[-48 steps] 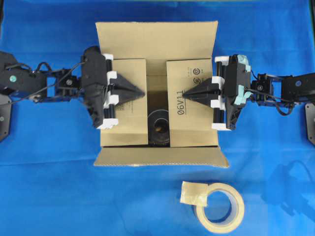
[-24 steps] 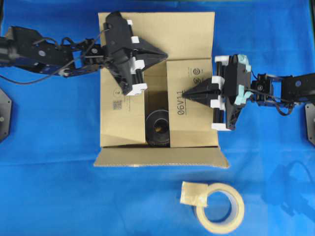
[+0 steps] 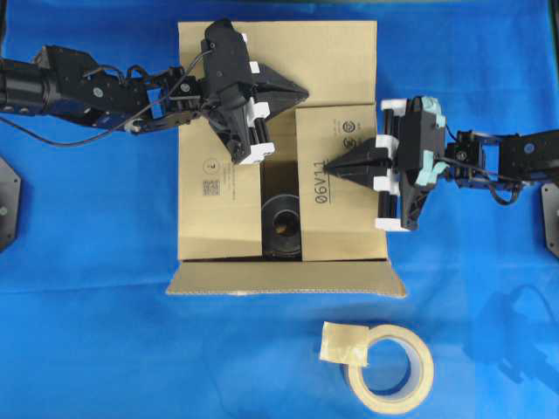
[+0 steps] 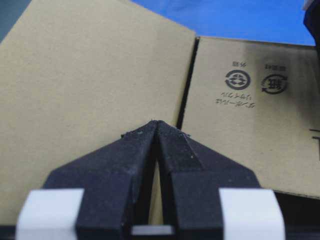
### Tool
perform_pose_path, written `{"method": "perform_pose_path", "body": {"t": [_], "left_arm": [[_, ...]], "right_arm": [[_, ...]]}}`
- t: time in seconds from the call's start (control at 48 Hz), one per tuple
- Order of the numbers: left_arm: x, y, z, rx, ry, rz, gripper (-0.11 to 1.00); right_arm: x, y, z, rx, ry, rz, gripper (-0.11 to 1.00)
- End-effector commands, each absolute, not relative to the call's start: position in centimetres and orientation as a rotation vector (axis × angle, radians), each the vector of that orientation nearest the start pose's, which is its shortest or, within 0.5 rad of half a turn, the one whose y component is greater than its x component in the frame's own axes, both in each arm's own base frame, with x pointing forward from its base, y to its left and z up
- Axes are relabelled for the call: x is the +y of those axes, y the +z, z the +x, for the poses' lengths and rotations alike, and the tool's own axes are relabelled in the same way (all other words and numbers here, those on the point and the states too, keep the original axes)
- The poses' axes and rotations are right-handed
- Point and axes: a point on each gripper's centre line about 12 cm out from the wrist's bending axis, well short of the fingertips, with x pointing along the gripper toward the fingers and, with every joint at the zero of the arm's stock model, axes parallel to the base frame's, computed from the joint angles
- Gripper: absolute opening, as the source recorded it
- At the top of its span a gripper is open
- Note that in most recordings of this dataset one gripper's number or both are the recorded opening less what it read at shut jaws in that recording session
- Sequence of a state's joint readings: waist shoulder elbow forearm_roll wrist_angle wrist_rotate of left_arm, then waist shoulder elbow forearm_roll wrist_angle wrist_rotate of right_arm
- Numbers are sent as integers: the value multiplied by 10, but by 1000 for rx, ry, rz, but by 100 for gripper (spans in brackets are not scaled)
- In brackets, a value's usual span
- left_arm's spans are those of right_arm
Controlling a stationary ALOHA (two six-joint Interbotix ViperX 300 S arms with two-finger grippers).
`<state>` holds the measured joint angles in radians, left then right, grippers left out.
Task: Close the cardboard box.
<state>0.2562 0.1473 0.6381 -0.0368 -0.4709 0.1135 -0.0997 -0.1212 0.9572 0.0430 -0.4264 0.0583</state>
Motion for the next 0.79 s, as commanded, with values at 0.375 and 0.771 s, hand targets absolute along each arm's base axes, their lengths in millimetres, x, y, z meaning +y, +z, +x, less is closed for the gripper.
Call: {"method": "perform_pose_path", "body": {"t": [0.375, 0.771], "left_arm": [[111, 175, 417, 295, 259, 43, 0], [110, 174, 415, 301, 257, 42, 0]], "right_arm": [[-23, 224, 323, 263, -94, 112, 0], [57, 297, 275, 76, 193, 95, 0]]}}
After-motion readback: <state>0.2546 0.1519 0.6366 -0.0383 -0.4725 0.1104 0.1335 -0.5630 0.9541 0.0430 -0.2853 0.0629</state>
